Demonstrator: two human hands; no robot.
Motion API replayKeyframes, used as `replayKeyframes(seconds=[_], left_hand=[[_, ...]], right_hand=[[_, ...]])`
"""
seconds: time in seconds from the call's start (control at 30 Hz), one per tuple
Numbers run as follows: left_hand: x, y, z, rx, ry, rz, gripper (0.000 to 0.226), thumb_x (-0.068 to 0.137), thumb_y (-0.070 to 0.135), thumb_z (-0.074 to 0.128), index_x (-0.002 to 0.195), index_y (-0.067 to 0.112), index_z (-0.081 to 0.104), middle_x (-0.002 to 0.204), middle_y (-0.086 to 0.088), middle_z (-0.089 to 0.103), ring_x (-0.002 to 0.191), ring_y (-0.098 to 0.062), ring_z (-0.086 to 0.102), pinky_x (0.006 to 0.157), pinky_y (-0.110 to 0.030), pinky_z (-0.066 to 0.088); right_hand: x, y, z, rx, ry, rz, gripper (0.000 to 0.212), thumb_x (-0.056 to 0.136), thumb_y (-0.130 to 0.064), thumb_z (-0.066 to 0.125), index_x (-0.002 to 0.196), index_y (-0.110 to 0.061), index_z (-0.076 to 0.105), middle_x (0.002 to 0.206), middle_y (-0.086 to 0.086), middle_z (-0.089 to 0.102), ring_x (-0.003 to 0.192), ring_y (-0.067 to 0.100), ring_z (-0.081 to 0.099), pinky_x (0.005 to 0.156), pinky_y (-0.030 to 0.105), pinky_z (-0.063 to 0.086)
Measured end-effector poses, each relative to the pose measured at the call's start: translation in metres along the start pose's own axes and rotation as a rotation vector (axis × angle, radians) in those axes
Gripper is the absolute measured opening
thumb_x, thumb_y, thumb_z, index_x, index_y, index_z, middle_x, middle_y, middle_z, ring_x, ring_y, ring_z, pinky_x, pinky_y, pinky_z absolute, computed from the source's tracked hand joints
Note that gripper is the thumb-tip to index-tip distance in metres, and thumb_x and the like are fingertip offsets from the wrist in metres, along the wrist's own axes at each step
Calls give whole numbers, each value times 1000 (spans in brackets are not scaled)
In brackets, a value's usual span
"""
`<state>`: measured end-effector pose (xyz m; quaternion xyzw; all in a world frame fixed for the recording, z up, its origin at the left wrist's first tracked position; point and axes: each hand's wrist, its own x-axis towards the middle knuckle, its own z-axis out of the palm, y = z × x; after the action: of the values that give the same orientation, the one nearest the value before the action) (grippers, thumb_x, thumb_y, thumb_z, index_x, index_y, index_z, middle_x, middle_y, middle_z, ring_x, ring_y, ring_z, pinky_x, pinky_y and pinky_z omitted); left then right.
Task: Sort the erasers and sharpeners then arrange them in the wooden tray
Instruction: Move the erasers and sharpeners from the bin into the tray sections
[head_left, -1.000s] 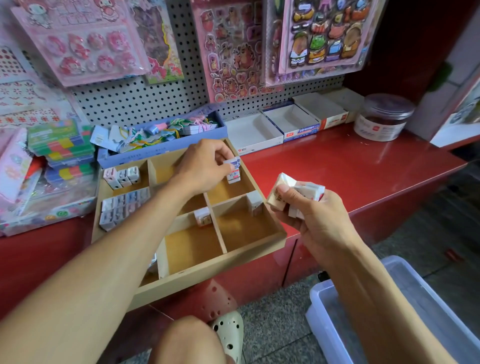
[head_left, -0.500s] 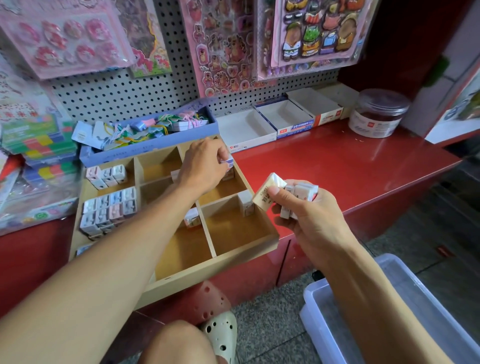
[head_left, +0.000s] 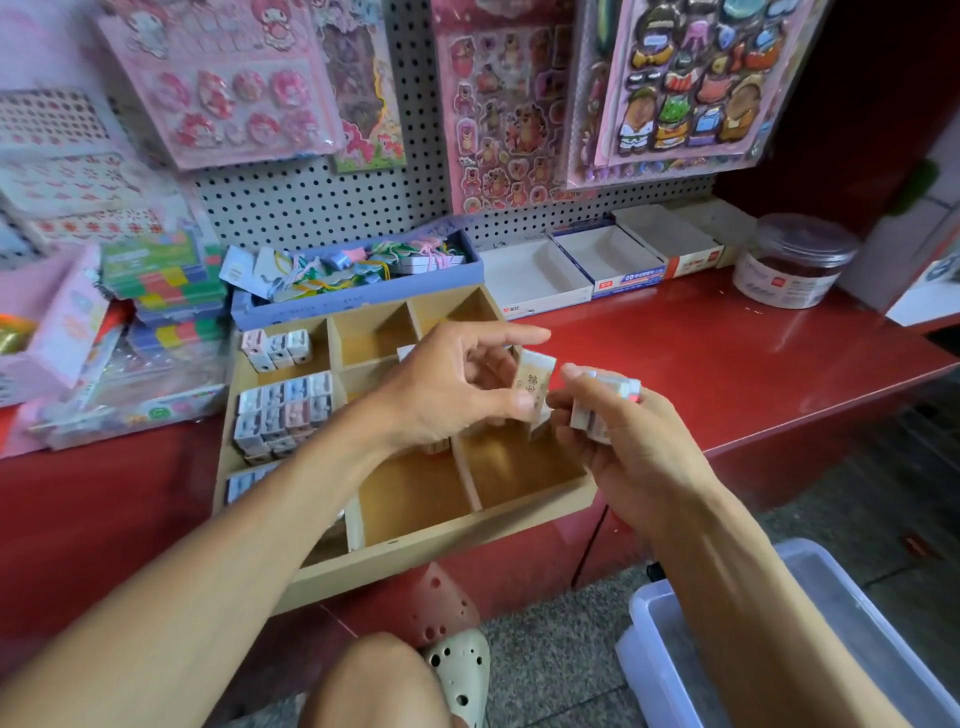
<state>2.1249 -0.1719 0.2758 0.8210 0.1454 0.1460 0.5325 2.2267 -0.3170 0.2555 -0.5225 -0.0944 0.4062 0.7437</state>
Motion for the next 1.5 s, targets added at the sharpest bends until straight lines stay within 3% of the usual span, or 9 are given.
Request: replayKeyframes(seconds=[0.13,0.27,0.5,0.9,1.03,1.13,1.27,1.4,1.5], left_hand=[[-5,-16,-34,171,242,-71,35,74,6,80,95,32,70,92,-12,72,76,-26,67,82,-45,56],[-6,-43,-58,395,421,-223,22,73,12,82,87,21,68,73,1,70,64,-15,63,74,-33,55],[2,-65,-51,519,454,-301,26,72,18,84,78,24,60,67,10,64,63,-7,59,57,-22,40],[-4,-52,-52,668,488,-329,48,70,36,84,108,30,56,88,8,52,86,-16,52,68,-31,38],[-8,-38,-46,576,519,-206,23,84,31,72,104,25,62,87,6,54,79,-14,53,71,-27,41],[-13,-17,-28,269,417,-83,2,88,23,69,90,24,70,78,8,64,62,-3,55,59,-18,44],[-19,7,-2,-4,-5,-81,21,84,13,75,105,16,72,84,2,65,62,-4,58,49,-17,43],[-16,12,10,-11,-28,-69,23,80,5,78,99,15,71,81,3,65,61,-5,58,50,-19,46],[-15,11,13,-55,-50,-92,27,78,-7,74,98,11,70,86,-6,63,72,-16,63,68,-39,57]], right_hand=[[-2,-4,11,222,40,125,30,90,-28,69,99,-2,57,89,16,55,72,21,60,53,25,56],[-5,-3,15,354,-57,163,33,92,-25,46,106,4,52,95,17,50,90,32,52,66,35,56],[-7,4,21,341,-3,151,15,92,0,42,89,1,56,92,17,59,80,28,62,66,34,60],[-8,16,7,239,-71,111,21,99,-10,51,102,4,66,99,20,66,86,26,65,63,29,58],[-10,18,6,167,-98,55,26,97,-13,53,104,7,68,93,19,66,83,22,64,63,25,54],[-14,19,7,132,-168,24,31,90,-19,57,104,7,68,92,18,65,79,19,60,60,24,50],[-17,18,3,95,-218,3,39,90,-26,55,110,6,68,96,19,67,83,21,60,68,27,50],[-20,15,-5,60,-201,-33,37,87,-28,58,106,2,70,93,16,70,82,18,65,71,26,53],[-22,15,-10,17,-205,-51,34,85,-25,62,105,1,71,96,15,73,81,17,67,69,22,54]])
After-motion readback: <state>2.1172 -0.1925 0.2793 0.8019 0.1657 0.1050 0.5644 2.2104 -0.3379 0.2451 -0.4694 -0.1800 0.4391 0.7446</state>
